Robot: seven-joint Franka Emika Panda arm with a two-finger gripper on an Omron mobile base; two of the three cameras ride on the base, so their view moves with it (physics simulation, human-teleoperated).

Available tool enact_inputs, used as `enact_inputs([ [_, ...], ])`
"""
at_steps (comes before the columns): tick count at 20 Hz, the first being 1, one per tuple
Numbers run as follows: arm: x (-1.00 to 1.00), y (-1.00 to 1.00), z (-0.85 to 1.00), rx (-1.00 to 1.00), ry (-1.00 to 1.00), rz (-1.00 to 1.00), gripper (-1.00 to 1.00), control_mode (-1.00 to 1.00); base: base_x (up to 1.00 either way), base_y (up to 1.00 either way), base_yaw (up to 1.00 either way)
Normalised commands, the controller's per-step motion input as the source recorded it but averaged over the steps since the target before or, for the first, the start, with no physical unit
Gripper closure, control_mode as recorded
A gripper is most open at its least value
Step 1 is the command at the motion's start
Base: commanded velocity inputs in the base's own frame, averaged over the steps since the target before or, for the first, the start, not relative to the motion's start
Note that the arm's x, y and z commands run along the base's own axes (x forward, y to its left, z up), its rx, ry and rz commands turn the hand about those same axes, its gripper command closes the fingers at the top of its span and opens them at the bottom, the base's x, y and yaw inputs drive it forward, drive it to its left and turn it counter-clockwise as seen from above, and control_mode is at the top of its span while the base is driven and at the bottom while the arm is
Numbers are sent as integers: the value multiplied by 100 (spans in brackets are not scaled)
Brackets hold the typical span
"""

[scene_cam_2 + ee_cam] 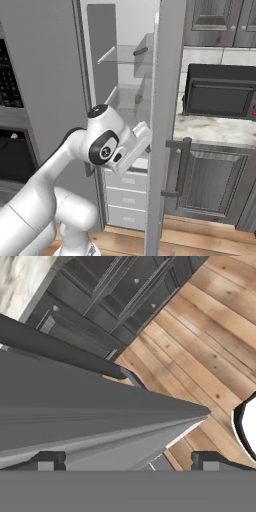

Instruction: Retrieve the sausage and cheese from the fridge and place them on the cutting board on the counter.

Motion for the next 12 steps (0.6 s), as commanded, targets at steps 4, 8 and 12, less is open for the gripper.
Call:
enact_inputs([
  [4, -1, 6, 29, 0, 4, -1, -100, -100, 0, 0, 0],
  [8, -40, 21, 9, 0, 5, 0, -100, -100, 0, 0, 0],
  [12, -9, 90, 5, 0, 10, 1, -100, -100, 0, 0, 0],
])
